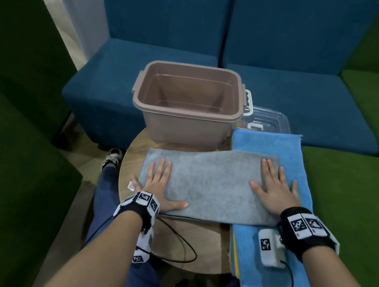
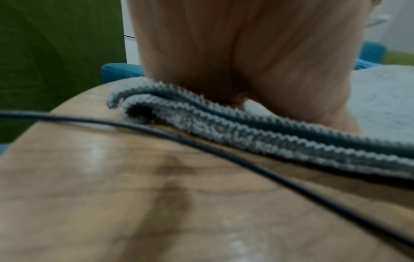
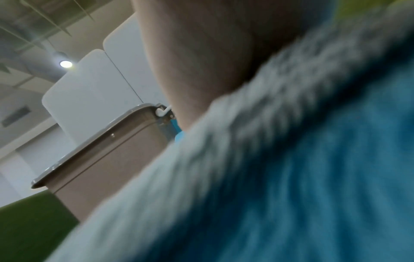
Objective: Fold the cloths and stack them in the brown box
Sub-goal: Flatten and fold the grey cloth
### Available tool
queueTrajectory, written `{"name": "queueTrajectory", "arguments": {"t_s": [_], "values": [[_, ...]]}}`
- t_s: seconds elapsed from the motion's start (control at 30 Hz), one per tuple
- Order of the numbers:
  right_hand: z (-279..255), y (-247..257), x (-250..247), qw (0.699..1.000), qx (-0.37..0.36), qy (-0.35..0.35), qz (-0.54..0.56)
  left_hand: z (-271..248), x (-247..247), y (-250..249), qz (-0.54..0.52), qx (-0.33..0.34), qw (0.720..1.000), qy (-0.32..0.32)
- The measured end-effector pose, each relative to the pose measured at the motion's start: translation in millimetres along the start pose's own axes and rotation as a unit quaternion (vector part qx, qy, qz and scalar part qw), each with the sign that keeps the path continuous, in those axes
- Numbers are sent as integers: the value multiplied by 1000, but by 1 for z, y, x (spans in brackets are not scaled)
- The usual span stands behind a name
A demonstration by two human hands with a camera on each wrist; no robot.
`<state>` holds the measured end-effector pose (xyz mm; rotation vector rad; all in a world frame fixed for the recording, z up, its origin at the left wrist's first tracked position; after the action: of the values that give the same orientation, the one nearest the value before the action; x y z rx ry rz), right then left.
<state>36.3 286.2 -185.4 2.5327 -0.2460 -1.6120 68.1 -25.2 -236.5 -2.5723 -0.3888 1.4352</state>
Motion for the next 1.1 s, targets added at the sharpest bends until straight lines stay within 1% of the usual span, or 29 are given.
{"name": "queueTrajectory", "arguments": {"t_s": [0.07, 0.1, 0.17, 0.2, 0.23, 0.3, 0.33, 0.37, 0.4, 0.43, 0.5, 0.53, 0.63, 0.7, 0.93, 1.0, 1.1], "values": [[1, 0, -10, 998, 14, 27, -49, -3, -1, -1, 3, -8, 1000, 2], [1, 3, -15, 996, 20, 29, -78, -5, -2, -3, 14, -15, 1000, 4], [-1, 19, -22, 995, 17, 9, -102, -10, -10, -18, 50, -25, 998, -1], [-2, 29, -21, 996, -4, 1, -90, -12, -15, -34, 66, -16, 998, -14], [-3, 41, -18, 997, -37, 5, -69, -13, -21, -55, 72, 12, 997, -31], [-5, 57, -5, 993, -91, 47, -52, -12, -26, -106, 61, 114, 990, -53], [-5, 60, 2, 991, -96, 66, -66, -11, -24, -130, 46, 167, 984, -46], [-3, 60, 6, 989, -90, 77, -86, -8, -18, -149, 25, 202, 979, -25], [-2, 59, 8, 988, -81, 81, -100, -6, -10, -161, 0, 215, 977, 1], [-1, 57, 9, 988, -75, 84, -102, -3, -2, -166, -28, 210, 977, 21], [0, 55, 11, 990, -78, 81, -88, 7, 9, -160, -58, 181, 981, 37], [0, 54, 13, 991, -83, 73, -80, 11, 13, -152, -51, 166, 984, 41], [0, 53, 16, 992, -89, 53, -65, 24, 15, -117, 20, 142, 989, 46], [0, 52, 16, 993, -92, 59, -53, 25, 9, -90, 33, 125, 991, 27], [1, 46, 13, 994, -93, 61, -17, 7, -10, -8, 6, 14, 1000, -23], [2, 46, 13, 994, -95, 53, -16, 0, -12, 8, -1, -5, 999, -33], [1, 43, 13, 994, -100, 37, -11, -5, -14, 19, -12, -21, 999, -45]]}}
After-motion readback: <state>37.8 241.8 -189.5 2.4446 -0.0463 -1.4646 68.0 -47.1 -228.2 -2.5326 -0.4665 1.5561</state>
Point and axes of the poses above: each hand's wrist, its own z-axis towards the middle knuckle, its own x-axis out of the palm, y = z × x, the point moved 4 cm from there along z, towards the middle knuckle, and after that the axes turned 1 degree about -y, right-handed, at the moved point
